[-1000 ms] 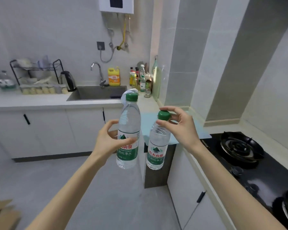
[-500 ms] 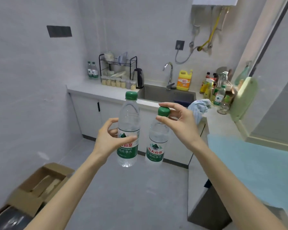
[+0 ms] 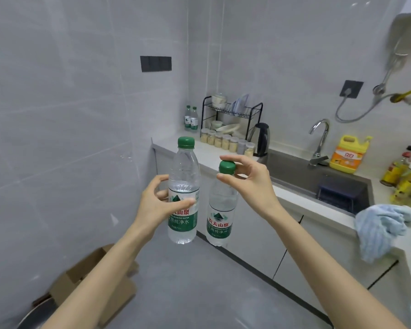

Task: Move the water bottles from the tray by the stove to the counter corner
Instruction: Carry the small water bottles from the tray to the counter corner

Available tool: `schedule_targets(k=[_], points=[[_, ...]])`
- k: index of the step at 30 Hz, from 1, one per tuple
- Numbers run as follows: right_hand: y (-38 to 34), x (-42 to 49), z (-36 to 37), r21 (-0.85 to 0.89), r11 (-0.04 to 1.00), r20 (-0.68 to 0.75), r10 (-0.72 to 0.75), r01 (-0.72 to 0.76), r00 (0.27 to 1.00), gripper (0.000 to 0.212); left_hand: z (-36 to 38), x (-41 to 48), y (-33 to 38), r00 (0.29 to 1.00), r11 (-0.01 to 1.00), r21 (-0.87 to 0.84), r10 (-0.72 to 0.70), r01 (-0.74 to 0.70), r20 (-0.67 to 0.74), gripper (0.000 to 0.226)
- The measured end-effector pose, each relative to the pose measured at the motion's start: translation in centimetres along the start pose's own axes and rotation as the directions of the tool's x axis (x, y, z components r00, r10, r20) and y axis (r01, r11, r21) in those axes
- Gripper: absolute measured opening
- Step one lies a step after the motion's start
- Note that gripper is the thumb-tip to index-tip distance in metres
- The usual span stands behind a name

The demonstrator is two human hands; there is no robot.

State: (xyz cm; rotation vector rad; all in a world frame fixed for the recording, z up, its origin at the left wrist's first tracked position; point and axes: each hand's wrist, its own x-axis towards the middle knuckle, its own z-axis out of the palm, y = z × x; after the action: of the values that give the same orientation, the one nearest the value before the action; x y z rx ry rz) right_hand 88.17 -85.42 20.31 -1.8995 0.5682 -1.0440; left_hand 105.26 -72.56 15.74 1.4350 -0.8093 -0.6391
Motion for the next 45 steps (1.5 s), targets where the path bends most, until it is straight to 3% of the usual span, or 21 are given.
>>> schedule_targets(k=[4,24,45], points=[[3.3,6.4,2.5,0.03,1.0,0.019,0.008,-0.008,1.0,0.036,-1.5,6.5,-1.7,0.999,1.0,0.003,-0.006,0.006,-0.033,0.065],[20.3,40.2,12.2,-0.017,1.0,-0.028,0.014,-0.014,1.0,0.035,-6.0,45.8,-7.4,0.998,0.995,0.076,-0.061,0.059,0.022,0.073],[38.9,68.0,15.4,-0.039,0.997,0.105,0.066,-0.062,0.992,0.041,-4.0,76.7,-14.6,0.955,0.977,0.042,-0.196,0.211,-0.224,0.07]])
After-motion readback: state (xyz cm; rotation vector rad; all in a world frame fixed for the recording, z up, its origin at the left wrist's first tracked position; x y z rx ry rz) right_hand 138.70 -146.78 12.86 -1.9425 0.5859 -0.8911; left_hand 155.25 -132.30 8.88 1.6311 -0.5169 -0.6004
